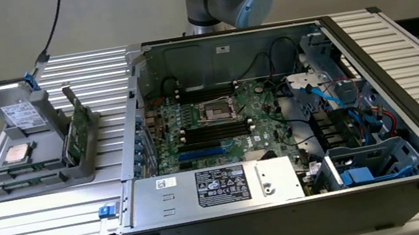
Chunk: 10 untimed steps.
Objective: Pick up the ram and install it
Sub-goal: 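Pick up the ram and move it above insertion slot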
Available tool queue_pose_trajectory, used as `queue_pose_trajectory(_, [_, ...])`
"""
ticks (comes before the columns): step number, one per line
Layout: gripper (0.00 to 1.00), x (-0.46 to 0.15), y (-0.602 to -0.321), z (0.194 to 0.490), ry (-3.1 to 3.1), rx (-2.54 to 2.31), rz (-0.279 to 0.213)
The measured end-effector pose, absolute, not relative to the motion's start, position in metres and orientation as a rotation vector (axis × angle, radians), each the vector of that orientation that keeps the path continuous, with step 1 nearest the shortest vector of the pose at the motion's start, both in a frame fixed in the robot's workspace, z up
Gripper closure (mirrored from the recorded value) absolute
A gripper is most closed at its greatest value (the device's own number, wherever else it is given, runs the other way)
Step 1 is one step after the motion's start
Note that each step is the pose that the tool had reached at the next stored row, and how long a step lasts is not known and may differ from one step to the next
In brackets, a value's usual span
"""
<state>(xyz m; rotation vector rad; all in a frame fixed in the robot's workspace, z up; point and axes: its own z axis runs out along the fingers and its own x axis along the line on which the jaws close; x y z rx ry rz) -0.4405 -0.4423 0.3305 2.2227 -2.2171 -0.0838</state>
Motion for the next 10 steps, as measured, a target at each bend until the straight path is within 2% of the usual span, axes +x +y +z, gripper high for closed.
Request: queue_pose_trajectory(10, [0.63, -0.433, -0.459, 0.314, -2.224, 2.23, -0.1])
